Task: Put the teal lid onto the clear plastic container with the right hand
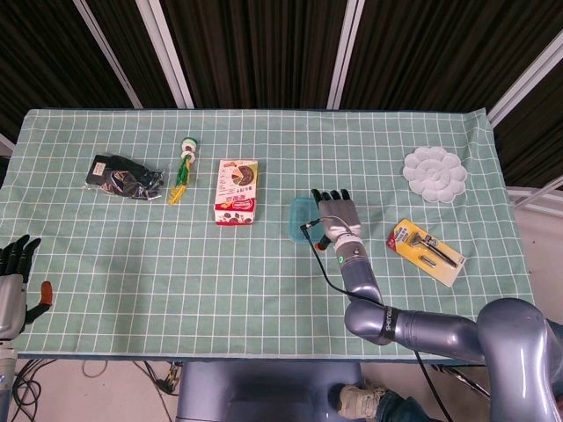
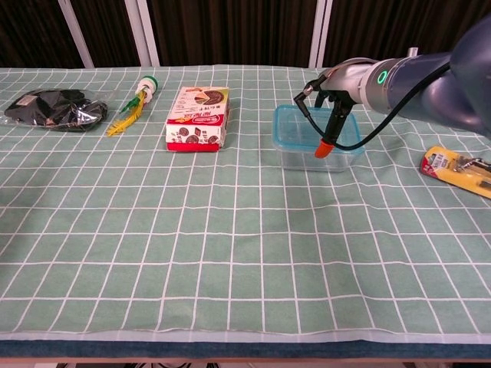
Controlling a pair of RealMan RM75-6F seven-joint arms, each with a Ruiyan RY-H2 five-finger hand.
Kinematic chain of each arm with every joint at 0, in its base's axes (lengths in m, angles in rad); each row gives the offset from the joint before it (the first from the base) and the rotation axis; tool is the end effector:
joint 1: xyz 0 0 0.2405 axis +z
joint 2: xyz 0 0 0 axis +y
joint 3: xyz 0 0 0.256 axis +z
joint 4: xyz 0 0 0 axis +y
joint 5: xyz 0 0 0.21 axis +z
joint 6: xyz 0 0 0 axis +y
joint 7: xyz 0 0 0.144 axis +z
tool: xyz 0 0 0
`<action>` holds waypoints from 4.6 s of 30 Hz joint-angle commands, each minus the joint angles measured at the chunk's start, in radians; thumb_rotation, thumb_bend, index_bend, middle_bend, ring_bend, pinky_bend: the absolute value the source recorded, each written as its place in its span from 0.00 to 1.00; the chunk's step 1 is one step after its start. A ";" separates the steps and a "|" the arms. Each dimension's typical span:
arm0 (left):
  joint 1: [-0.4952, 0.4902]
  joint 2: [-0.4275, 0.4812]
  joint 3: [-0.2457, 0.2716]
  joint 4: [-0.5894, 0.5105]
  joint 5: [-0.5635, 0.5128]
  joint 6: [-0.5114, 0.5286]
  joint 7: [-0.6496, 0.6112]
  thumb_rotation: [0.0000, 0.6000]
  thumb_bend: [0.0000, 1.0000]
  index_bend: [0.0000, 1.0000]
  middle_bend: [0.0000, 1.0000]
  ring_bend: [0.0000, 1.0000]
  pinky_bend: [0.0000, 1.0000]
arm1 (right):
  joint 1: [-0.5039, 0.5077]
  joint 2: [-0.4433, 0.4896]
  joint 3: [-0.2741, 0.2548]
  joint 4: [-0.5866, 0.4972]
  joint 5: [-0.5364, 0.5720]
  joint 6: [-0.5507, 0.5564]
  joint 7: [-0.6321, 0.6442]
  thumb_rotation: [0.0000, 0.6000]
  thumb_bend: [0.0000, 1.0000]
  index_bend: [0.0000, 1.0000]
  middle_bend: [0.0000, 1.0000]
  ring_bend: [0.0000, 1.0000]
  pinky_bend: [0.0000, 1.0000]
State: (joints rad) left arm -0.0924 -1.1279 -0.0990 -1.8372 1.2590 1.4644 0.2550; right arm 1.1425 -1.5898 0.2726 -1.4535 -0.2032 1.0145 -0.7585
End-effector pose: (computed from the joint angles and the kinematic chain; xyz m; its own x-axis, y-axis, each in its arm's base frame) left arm -0.2919 0.1860 0.1493 0.3851 0.0418 0.9219 0.9034 0.1872 -0.3859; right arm -0.0798 -0.4072 -0.0207 0.4272 -0.3911 0.8152 -0.8973 -0.0726 0.4354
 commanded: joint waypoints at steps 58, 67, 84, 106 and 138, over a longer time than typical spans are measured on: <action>-0.012 0.001 -0.012 0.000 -0.047 -0.018 0.012 1.00 0.54 0.08 0.00 0.00 0.00 | -0.115 0.141 0.040 -0.084 -0.274 -0.011 0.214 1.00 0.35 0.41 0.04 0.00 0.00; -0.016 0.003 -0.020 -0.004 -0.068 -0.023 0.013 1.00 0.54 0.08 0.00 0.00 0.00 | -0.111 0.079 0.035 0.042 -0.294 -0.060 0.254 1.00 0.39 0.50 0.04 0.00 0.00; -0.020 0.006 -0.021 -0.005 -0.078 -0.025 0.013 1.00 0.54 0.08 0.00 0.00 0.00 | -0.111 0.014 0.030 0.164 -0.283 -0.111 0.266 1.00 0.48 0.54 0.04 0.00 0.00; -0.025 0.004 -0.022 -0.005 -0.094 -0.027 0.021 1.00 0.54 0.09 0.00 0.00 0.00 | -0.120 -0.042 0.035 0.316 -0.264 -0.191 0.295 1.00 0.48 0.58 0.04 0.00 0.00; -0.028 0.008 -0.022 -0.007 -0.102 -0.029 0.017 1.00 0.54 0.09 0.00 0.00 0.00 | -0.122 -0.091 -0.004 0.345 -0.269 -0.250 0.250 1.00 0.48 0.58 0.04 0.00 0.00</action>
State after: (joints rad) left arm -0.1201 -1.1199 -0.1214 -1.8441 1.1566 1.4352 0.2718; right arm 1.0207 -1.6801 0.2710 -1.1060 -0.4729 0.7640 -0.5064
